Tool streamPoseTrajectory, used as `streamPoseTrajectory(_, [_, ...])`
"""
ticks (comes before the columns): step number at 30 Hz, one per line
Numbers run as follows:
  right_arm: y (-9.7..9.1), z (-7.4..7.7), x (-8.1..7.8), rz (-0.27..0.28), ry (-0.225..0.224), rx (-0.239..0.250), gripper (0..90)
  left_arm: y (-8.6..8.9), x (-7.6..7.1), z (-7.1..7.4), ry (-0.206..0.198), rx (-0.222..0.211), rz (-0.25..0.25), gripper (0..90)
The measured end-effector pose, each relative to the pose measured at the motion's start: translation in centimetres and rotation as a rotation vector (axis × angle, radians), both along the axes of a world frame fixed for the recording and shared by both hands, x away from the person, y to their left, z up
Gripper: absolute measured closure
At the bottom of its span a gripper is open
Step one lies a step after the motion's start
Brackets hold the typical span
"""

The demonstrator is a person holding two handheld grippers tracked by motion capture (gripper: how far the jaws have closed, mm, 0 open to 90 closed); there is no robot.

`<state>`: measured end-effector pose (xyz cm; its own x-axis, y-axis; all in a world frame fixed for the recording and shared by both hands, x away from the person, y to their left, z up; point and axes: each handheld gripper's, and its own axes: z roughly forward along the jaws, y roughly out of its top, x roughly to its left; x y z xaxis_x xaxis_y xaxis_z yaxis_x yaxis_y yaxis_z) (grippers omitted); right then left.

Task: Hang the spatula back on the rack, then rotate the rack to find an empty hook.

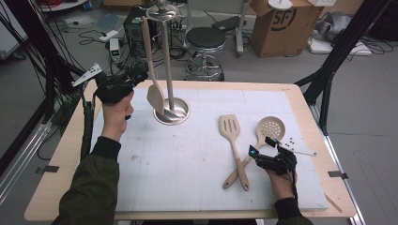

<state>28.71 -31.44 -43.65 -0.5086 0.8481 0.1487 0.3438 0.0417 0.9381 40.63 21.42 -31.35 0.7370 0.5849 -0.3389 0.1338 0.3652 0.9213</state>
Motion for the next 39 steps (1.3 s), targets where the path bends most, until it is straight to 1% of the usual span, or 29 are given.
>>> streamPoseTrajectory(1, [0.0, 0.0, 0.0, 0.003, -0.005, -0.002, 17.1, 0.1, -0.3, 0.2, -0.004, 0.009, 0.009, 44.7])
streamPoseTrajectory(3, [-0.1, 0.1, 0.0, -0.001, -0.005, 0.009, 17.2, 0.0, -0.8, 0.6, -0.015, 0.014, 0.013, 44.0])
streamPoseTrajectory(4, [-0.1, 0.1, 0.0, -0.002, -0.005, 0.021, 17.2, -0.2, -1.1, 0.8, -0.017, 0.017, 0.024, 42.7])
streamPoseTrajectory(6, [-0.1, 0.1, 0.1, -0.005, -0.009, 0.033, 17.4, -0.6, -1.5, 1.1, -0.023, 0.019, 0.019, 40.6])
streamPoseTrajectory(8, [-0.1, 0.0, 0.2, -0.007, -0.007, 0.047, 17.4, -1.2, -1.9, 1.4, -0.030, 0.013, 0.019, 37.5])
streamPoseTrajectory(9, [-0.1, 0.1, 0.2, -0.009, -0.008, 0.049, 17.4, -1.4, -1.9, 1.5, -0.033, 0.013, 0.015, 37.4])
streamPoseTrajectory(13, [0.1, 0.0, 0.2, -0.007, 0.000, 0.038, 17.4, -2.2, -1.9, 1.6, -0.048, 0.002, 0.019, 37.4])
streamPoseTrajectory(17, [0.0, 0.0, 0.2, -0.012, -0.002, 0.037, 17.4, -2.9, -1.6, 1.5, -0.046, 0.011, 0.024, 37.4])
streamPoseTrajectory(22, [0.0, 0.1, 0.1, -0.011, -0.003, 0.036, 17.4, -3.7, -1.3, 2.0, -0.039, -0.001, 0.013, 37.9])
streamPoseTrajectory(24, [-0.1, 0.1, 0.1, -0.012, -0.008, 0.039, 17.4, -4.1, -1.3, 2.6, -0.052, -0.006, 0.013, 37.9])
streamPoseTrajectory(26, [-0.1, 0.1, 0.1, -0.012, -0.007, 0.041, 17.4, -4.7, -1.4, 3.3, -0.079, -0.005, 0.017, 37.8])
streamPoseTrajectory(27, [-0.1, 0.1, 0.1, -0.013, -0.006, 0.041, 17.4, -4.9, -1.4, 3.6, -0.085, -0.011, 0.016, 37.8])
streamPoseTrajectory(29, [-0.1, 0.0, 0.2, -0.011, -0.005, 0.040, 17.4, -5.9, -1.3, 4.6, -0.109, -0.014, 0.016, 38.2])
streamPoseTrajectory(30, [-0.1, 0.0, 0.2, -0.010, -0.005, 0.043, 17.4, -6.3, -1.3, 4.9, -0.121, -0.013, 0.017, 41.7])
streamPoseTrajectory(31, [-0.1, 0.0, 0.2, -0.010, -0.004, 0.043, 17.4, -6.7, -1.3, 5.2, -0.137, -0.013, 0.021, 49.0])
streamPoseTrajectory(32, [-0.2, 0.0, 0.2, -0.008, -0.007, 0.042, 17.4, -7.1, -1.2, 5.4, -0.137, -0.007, 0.025, 51.9])
streamPoseTrajectory(34, [-0.2, 0.1, 0.2, -0.009, -0.004, 0.049, 17.4, -7.8, -0.9, 5.7, -0.129, -0.009, 0.025, 51.7])
streamPoseTrajectory(36, [-0.3, 0.0, 0.2, -0.012, -0.007, 0.051, 17.4, -8.4, -0.7, 5.9, -0.131, 0.004, 0.053, 53.4])
streamPoseTrajectory(37, [-0.3, 0.0, 0.2, -0.012, -0.004, 0.052, 17.4, -8.7, -0.6, 6.0, -0.131, -0.005, 0.059, 55.5])
streamPoseTrajectory(39, [-0.4, 0.0, 0.2, -0.009, -0.006, 0.052, 17.4, -9.0, -0.4, 6.2, -0.134, -0.004, 0.080, 60.7])
